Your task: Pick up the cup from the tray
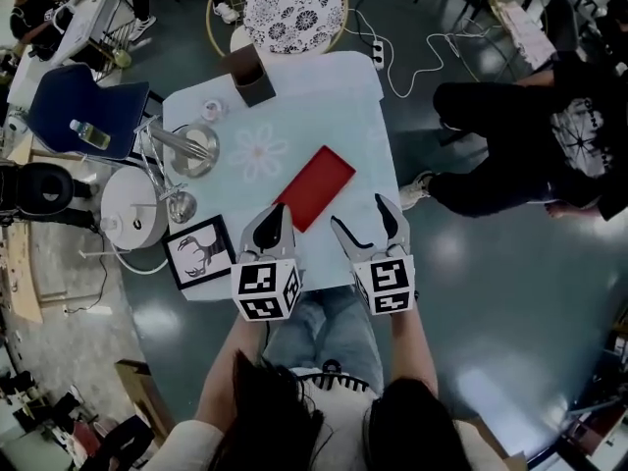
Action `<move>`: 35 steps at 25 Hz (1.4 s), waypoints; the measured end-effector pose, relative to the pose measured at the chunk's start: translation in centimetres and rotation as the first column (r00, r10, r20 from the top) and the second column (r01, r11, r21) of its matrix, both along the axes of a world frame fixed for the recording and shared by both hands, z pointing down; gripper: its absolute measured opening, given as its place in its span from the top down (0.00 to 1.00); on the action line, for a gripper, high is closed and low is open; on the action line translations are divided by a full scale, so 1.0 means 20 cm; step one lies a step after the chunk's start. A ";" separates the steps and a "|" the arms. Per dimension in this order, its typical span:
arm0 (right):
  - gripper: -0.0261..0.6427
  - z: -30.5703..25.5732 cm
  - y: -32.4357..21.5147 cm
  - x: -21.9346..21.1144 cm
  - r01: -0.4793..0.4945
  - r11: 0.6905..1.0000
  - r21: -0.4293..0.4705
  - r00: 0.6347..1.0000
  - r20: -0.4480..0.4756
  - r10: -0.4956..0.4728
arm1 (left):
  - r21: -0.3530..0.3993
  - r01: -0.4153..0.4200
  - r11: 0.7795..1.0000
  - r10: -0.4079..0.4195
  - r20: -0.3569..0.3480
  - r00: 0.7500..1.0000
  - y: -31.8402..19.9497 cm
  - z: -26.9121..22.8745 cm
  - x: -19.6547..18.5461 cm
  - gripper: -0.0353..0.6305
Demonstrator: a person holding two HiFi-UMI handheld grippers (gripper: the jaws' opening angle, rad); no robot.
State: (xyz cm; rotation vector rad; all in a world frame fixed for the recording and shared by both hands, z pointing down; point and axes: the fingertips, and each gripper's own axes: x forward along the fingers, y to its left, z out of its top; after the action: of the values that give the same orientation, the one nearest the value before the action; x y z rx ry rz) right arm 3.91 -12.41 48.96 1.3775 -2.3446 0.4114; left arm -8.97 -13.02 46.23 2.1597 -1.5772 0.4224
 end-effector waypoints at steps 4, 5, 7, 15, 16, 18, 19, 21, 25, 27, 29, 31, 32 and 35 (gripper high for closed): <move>0.50 -0.11 0.03 0.00 -0.037 0.998 0.046 0.999 -0.030 0.039 | 0.031 0.003 1.000 -0.002 -0.016 1.000 0.03 -0.08 -0.01 0.94; 0.53 -0.14 0.05 0.00 -0.041 0.998 0.049 0.999 -0.029 0.043 | 0.037 -0.001 0.999 0.001 -0.019 1.000 0.04 -0.10 -0.01 0.95; 0.61 -0.18 0.08 0.00 -0.055 0.997 0.059 0.998 -0.033 0.057 | 0.049 -0.012 0.999 0.013 -0.022 1.000 0.06 -0.14 -0.02 0.95; 0.88 -0.33 0.18 0.02 -0.119 0.987 0.104 0.993 -0.015 0.121 | 0.073 -0.025 0.997 0.028 -0.044 0.999 0.16 -0.22 -0.02 0.95; 0.91 -0.35 0.18 0.01 -0.122 0.986 0.111 0.992 -0.008 0.124 | 0.077 -0.027 0.997 0.030 -0.044 0.999 0.17 -0.23 -0.02 0.95; 0.93 -0.40 0.18 0.00 -0.125 0.985 0.122 0.992 0.002 0.125 | 0.086 -0.031 0.996 0.035 -0.044 0.998 0.19 -0.25 -0.02 0.95; 0.93 -0.41 0.19 -0.01 -0.124 0.984 0.126 0.992 0.006 0.124 | 0.091 -0.034 0.995 0.039 -0.045 0.998 0.19 -0.26 -0.02 0.94; 0.93 -0.45 0.20 -0.03 -0.120 0.984 0.134 0.993 0.012 0.120 | 0.099 -0.039 0.994 0.044 -0.049 0.998 0.21 -0.29 -0.02 0.94; 0.93 -0.49 0.24 -0.06 -0.105 0.984 0.142 0.994 0.005 0.105 | 0.113 -0.047 0.992 0.053 -0.052 0.997 0.24 -0.32 -0.01 0.95; 0.93 -0.50 0.26 -0.07 -0.100 0.985 0.142 0.995 -0.003 0.101 | 0.115 -0.050 0.992 0.056 -0.054 0.997 0.25 -0.33 -0.01 0.94; 0.93 -0.50 0.27 -0.09 -0.100 0.985 0.139 0.995 -0.010 0.102 | 0.116 -0.052 0.992 0.059 -0.056 0.997 0.27 -0.33 -0.01 0.94; 0.93 -0.50 0.29 -0.09 -0.101 0.986 0.136 0.995 -0.013 0.103 | 0.116 -0.057 0.992 0.064 -0.055 0.996 0.28 -0.33 -0.01 0.95; 0.93 -0.50 0.29 -0.09 -0.101 0.986 0.135 0.994 -0.016 0.104 | 0.116 -0.060 0.991 0.067 -0.054 0.996 0.28 -0.33 0.00 0.95; 0.93 -0.50 0.30 -0.09 -0.104 0.986 0.131 0.994 -0.016 0.107 | 0.118 -0.064 0.991 0.071 -0.053 0.996 0.30 -0.33 0.00 0.95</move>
State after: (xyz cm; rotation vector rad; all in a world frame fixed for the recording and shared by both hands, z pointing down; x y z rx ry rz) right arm 2.20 -6.31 38.90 1.5623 -2.3224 0.2750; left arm -8.90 -6.98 39.58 2.2966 -1.5358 0.2935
